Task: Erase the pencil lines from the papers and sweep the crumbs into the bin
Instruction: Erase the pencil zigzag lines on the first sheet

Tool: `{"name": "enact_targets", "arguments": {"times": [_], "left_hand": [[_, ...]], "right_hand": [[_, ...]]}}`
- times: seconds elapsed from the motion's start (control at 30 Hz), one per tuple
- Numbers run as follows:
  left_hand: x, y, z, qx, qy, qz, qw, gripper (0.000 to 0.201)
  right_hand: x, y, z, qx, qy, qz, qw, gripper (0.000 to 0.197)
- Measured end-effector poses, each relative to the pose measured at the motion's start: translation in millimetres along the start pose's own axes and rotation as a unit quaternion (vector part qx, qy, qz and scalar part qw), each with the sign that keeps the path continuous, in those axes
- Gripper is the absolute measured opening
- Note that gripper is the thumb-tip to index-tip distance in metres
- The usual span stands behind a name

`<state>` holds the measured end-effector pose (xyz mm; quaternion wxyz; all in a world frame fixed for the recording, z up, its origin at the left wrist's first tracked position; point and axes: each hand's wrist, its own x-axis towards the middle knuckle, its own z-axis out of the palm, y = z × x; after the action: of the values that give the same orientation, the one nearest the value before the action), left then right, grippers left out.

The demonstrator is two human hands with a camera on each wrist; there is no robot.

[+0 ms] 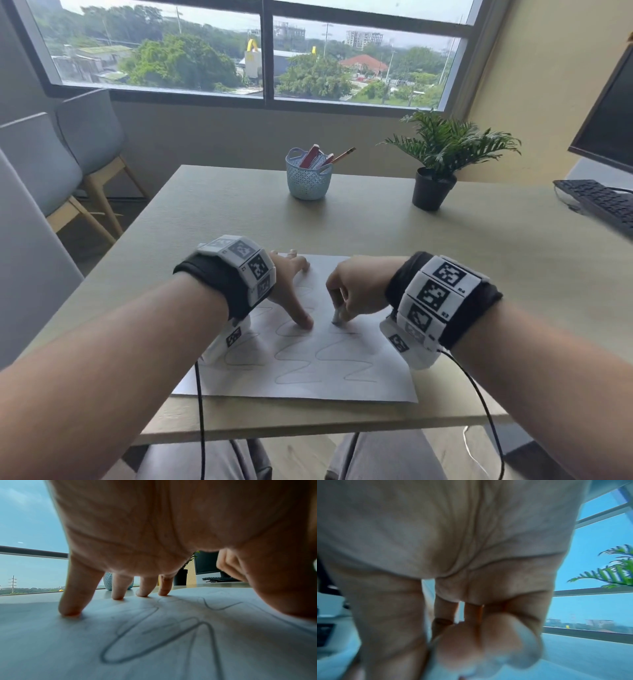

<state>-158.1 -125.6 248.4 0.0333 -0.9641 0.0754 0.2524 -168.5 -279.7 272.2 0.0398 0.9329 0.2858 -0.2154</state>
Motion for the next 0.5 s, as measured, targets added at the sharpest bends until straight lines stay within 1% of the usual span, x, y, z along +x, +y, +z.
{"name": "enact_targets", "arguments": {"times": [0.07, 0.13, 0.23, 0.27, 0.33, 0.43, 0.5], "left_hand": [[-0.9, 0.2, -0.8, -0.001, 0.000, -0.002, 1.000, 0.116], [-2.2, 0.8, -1.0, 0.000, 0.003, -0.001, 1.000, 0.114], [-3.3, 1.6, -1.0, 0.001, 0.006, 0.004, 1.000, 0.113], [-2.7, 1.3, -0.9, -0.001, 0.006, 0.004, 1.000, 0.113], [-1.7, 1.0, -0.9, -0.005, 0.004, 0.003, 1.000, 0.114], [-1.8, 0.4, -1.4, -0.010, 0.002, 0.002, 1.000, 0.113], [-3.5, 1.0, -1.6, -0.011, 0.002, 0.002, 1.000, 0.112]], "right_hand": [[1.1, -0.2, -0.7, -0.002, 0.004, 0.006, 1.000, 0.016], [-1.1, -5.3, 4.7, -0.020, 0.015, -0.014, 1.000, 0.011], [-6.9, -14.0, 12.1, -0.015, -0.010, -0.048, 0.999, 0.013], [-7.2, -14.4, 11.3, -0.008, -0.019, -0.048, 0.999, 0.016], [-4.0, -11.0, 6.3, -0.002, -0.021, -0.025, 0.999, 0.020], [2.7, -7.2, 0.4, -0.022, 0.004, 0.001, 1.000, 0.022], [3.2, -10.7, 2.7, -0.048, 0.017, -0.007, 0.999, 0.017]]}}
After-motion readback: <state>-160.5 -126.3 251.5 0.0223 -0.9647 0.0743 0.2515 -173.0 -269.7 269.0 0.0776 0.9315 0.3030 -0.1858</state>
